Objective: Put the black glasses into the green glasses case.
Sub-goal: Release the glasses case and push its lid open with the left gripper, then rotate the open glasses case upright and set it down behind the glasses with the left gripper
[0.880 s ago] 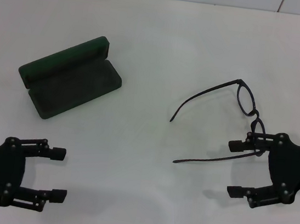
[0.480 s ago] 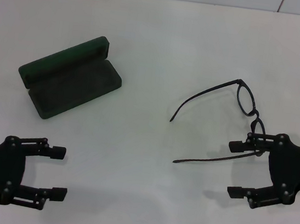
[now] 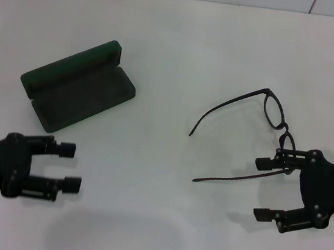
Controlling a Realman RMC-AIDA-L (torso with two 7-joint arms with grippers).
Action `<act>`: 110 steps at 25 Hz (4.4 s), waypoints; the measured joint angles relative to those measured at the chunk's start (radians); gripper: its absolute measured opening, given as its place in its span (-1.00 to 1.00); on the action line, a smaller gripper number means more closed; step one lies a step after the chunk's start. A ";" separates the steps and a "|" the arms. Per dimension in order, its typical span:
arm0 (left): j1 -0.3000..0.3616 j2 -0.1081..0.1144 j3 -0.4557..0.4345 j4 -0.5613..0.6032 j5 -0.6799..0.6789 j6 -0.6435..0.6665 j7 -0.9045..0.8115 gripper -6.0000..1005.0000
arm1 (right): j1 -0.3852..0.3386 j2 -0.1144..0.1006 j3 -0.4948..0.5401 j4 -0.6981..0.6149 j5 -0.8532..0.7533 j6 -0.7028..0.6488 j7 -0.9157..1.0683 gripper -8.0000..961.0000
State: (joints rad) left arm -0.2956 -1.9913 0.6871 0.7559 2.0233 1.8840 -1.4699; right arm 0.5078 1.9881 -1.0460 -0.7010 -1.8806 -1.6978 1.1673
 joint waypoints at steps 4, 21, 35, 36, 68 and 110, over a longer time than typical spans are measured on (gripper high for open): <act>-0.023 0.004 -0.001 0.053 -0.008 -0.021 -0.118 0.70 | 0.000 0.000 -0.002 0.000 0.000 0.000 0.000 0.78; -0.315 -0.028 0.012 0.485 0.395 -0.176 -0.539 0.70 | 0.004 0.012 -0.002 0.000 0.000 -0.002 0.002 0.78; -0.533 -0.037 0.211 0.232 0.705 -0.425 -0.564 0.70 | 0.007 0.023 -0.003 0.000 -0.014 0.001 0.003 0.78; -0.534 -0.037 0.217 0.226 0.707 -0.435 -0.564 0.69 | 0.006 0.023 -0.003 0.000 -0.014 0.001 0.003 0.78; -0.510 -0.046 0.266 0.255 0.711 -0.466 -0.498 -0.51 | 0.005 0.023 -0.003 0.000 -0.014 0.007 0.003 0.78; -0.496 -0.099 0.577 0.240 0.489 -0.653 -0.223 -0.52 | -0.005 0.026 -0.003 0.017 -0.012 0.001 -0.002 0.78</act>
State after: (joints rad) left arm -0.7916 -2.0903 1.2646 0.9962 2.5127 1.2310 -1.6933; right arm 0.5024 2.0141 -1.0493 -0.6841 -1.8929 -1.6970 1.1655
